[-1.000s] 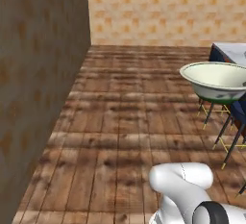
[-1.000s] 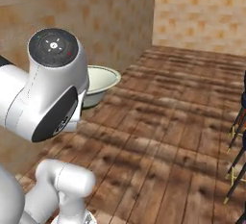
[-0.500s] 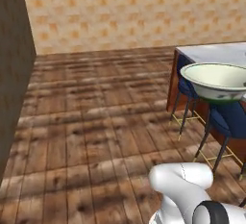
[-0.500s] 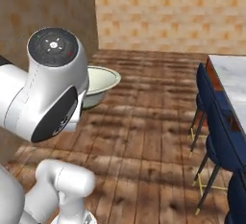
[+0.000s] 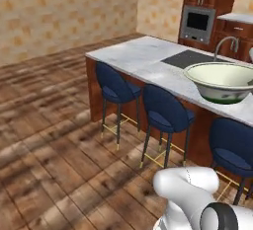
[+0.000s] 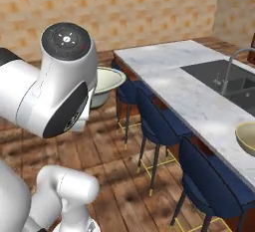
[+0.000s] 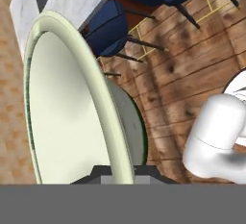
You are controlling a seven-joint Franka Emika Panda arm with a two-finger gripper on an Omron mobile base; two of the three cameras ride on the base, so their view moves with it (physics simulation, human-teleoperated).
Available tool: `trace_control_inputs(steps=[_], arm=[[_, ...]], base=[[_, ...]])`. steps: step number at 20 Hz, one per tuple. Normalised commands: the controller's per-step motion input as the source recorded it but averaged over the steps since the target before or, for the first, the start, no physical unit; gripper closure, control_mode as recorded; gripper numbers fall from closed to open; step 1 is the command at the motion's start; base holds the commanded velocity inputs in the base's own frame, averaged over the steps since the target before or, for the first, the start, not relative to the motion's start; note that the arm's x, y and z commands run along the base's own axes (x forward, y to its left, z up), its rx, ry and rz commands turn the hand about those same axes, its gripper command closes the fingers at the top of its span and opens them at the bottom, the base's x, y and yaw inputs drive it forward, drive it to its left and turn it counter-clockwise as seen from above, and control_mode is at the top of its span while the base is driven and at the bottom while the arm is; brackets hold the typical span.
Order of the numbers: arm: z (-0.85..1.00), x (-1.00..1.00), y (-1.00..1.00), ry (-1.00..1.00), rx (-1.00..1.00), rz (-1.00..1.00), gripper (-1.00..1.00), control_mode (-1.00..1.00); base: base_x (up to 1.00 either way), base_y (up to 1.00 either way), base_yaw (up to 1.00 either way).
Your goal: Pick up the bowls from the cabinet and place each bowl in front of a stool on the dining counter.
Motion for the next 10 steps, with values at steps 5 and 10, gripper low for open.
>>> trace_control_inputs(steps=[5, 10], arm=[[0.00, 0.00, 0.00, 0.00, 0.00, 0.00, 1.00, 1.00], [0.00, 0.00, 0.00, 0.00, 0.00, 0.00, 1.00, 1.00]], base=[[0.21, 0.13, -0.88], [0.67, 0.61, -0.67]])
